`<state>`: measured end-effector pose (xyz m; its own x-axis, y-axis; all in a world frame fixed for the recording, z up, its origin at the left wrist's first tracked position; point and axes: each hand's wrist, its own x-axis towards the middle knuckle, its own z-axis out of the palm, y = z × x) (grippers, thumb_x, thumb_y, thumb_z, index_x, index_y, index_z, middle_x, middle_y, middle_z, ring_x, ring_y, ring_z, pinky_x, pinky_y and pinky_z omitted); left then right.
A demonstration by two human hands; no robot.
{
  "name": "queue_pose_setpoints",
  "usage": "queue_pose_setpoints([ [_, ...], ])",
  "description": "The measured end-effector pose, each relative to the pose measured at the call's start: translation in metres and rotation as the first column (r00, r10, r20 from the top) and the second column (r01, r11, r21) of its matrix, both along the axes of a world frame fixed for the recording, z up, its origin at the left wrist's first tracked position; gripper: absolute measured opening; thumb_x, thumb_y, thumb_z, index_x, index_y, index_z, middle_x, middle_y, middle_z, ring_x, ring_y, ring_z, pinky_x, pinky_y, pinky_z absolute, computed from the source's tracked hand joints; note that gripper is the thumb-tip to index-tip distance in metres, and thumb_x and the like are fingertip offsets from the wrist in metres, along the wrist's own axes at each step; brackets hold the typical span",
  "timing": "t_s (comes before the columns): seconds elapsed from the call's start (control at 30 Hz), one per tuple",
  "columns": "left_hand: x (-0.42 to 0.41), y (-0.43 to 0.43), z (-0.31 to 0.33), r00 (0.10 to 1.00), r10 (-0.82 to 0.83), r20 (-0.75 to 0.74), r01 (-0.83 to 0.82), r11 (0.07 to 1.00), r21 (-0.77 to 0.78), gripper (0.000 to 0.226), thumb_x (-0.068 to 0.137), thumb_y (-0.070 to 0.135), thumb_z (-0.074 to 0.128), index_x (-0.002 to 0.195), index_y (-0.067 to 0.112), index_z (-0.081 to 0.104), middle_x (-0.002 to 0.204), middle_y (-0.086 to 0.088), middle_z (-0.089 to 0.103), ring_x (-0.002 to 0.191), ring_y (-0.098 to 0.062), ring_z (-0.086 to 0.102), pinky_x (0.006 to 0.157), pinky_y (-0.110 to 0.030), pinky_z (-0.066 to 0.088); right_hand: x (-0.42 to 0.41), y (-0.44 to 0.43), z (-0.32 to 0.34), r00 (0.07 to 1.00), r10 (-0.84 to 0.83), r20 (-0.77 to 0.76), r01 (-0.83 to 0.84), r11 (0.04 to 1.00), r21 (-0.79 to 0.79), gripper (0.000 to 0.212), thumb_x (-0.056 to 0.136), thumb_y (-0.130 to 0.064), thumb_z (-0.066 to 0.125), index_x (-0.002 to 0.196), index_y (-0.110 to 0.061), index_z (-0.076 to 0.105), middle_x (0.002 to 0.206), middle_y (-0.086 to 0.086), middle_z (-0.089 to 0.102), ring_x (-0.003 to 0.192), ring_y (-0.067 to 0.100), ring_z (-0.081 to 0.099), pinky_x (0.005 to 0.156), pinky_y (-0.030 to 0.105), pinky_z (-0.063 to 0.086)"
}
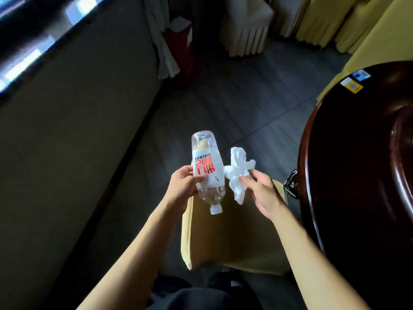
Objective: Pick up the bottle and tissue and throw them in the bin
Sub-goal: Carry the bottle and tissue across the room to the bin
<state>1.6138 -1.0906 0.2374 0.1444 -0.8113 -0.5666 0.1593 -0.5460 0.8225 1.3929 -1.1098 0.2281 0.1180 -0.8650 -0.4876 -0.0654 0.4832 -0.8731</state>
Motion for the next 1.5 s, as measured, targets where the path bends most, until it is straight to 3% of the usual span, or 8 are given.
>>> queue_pose_setpoints([
  [0.17, 0.086, -0.010, 0.021, 0.996, -0.086, -0.012, 0.086, 0.995, -0.048, 0.023, 0.091, 0.008, 0.070, 0.115, 0.008, 0.067, 0.109, -0.004, 0.078, 0.099, -0.017, 0.076, 0.086, -0.038, 0.061, 0.079, 0.008, 0.022, 0.992, -0.112, -0.065, 0.103, 0.987, -0.123, 0.015, 0.098, -0.011, 0.063, 0.109, -0.021, 0.068, 0.105, 0.002, 0.074, 0.102, 0.016, 0.071, 0.094, 0.032, 0.056],
  [0.47, 0.219, -0.018, 0.038, 0.990, -0.127, -0.063, 0.122, 0.990, -0.077, 0.025, 0.089, 0.000, 0.070, 0.113, 0.005, 0.068, 0.103, -0.008, 0.079, 0.092, -0.018, 0.077, 0.066, -0.027, 0.058, 0.204, 0.018, 0.037, 0.958, -0.263, -0.110, 0.231, 0.943, -0.238, 0.034, 0.088, 0.020, 0.043, 0.090, -0.004, 0.066, 0.078, 0.001, 0.070, 0.057, 0.019, 0.052, 0.050, 0.021, 0.042],
  [0.67, 0.261, -0.045, 0.040, 0.986, -0.122, -0.113, 0.112, 0.990, -0.090, 0.025, 0.089, 0.001, 0.069, 0.114, 0.004, 0.068, 0.104, -0.008, 0.079, 0.094, -0.020, 0.076, 0.067, -0.027, 0.058, 0.253, -0.011, 0.039, 0.945, -0.289, -0.155, 0.249, 0.939, -0.236, 0.026, 0.091, -0.007, 0.063, 0.085, -0.025, 0.081, 0.110, 0.006, 0.071, 0.096, 0.023, 0.068, 0.096, 0.047, 0.056],
  [0.87, 0.286, -0.100, 0.032, 0.985, -0.130, -0.112, 0.122, 0.990, -0.076, 0.022, 0.091, 0.002, 0.068, 0.112, 0.007, 0.069, 0.104, -0.006, 0.079, 0.096, -0.019, 0.077, 0.072, -0.031, 0.059, 0.293, -0.073, 0.047, 0.952, -0.264, -0.151, 0.226, 0.946, -0.232, 0.018, 0.082, -0.026, 0.084, 0.098, -0.019, 0.079, 0.085, -0.011, 0.077, 0.083, -0.001, 0.068, 0.090, 0.034, 0.055],
  [1.0, 0.297, -0.162, 0.029, 0.985, -0.139, -0.104, 0.130, 0.988, -0.083, 0.024, 0.090, 0.000, 0.068, 0.113, 0.006, 0.069, 0.104, -0.007, 0.079, 0.099, -0.023, 0.076, 0.081, -0.039, 0.060, 0.310, -0.129, 0.048, 0.949, -0.297, -0.109, 0.266, 0.935, -0.233, 0.037, 0.075, -0.050, 0.085, 0.085, -0.015, 0.082, 0.084, 0.010, 0.078, 0.081, 0.014, 0.067, 0.093, 0.052, 0.056],
  [1.13, 0.307, -0.235, 0.035, 0.985, -0.143, -0.094, 0.134, 0.986, -0.095, 0.026, 0.089, 0.001, 0.068, 0.115, 0.003, 0.068, 0.105, -0.010, 0.078, 0.099, -0.025, 0.076, 0.080, -0.039, 0.060, 0.312, -0.199, 0.043, 0.946, -0.300, -0.119, 0.267, 0.935, -0.235, 0.017, 0.074, -0.029, 0.087, 0.084, -0.018, 0.080, 0.087, 0.008, 0.078, 0.088, 0.023, 0.073, 0.098, 0.056, 0.054],
  [1.33, 0.322, -0.339, 0.063, 0.987, -0.138, -0.081, 0.124, 0.980, -0.156, 0.025, 0.089, 0.003, 0.068, 0.114, 0.006, 0.069, 0.106, -0.011, 0.078, 0.099, -0.028, 0.075, 0.084, -0.041, 0.061, 0.310, -0.292, 0.055, 0.953, -0.302, 0.016, 0.295, 0.916, -0.271, 0.048, 0.079, -0.017, 0.083, 0.124, -0.015, 0.066, 0.109, 0.016, 0.076, 0.105, 0.029, 0.073, 0.096, 0.043, 0.057],
  [1.5, 0.331, -0.411, 0.073, 0.983, -0.101, -0.157, 0.072, 0.981, -0.180, 0.026, 0.090, 0.003, 0.067, 0.117, 0.003, 0.068, 0.108, -0.013, 0.078, 0.097, -0.026, 0.076, 0.069, -0.029, 0.060, 0.319, -0.351, 0.072, 0.957, -0.288, 0.031, 0.282, 0.900, -0.333, 0.004, 0.093, 0.006, 0.063, 0.091, 0.009, 0.062, 0.080, 0.010, 0.078, 0.076, 0.036, 0.075, 0.077, 0.032, 0.058],
])
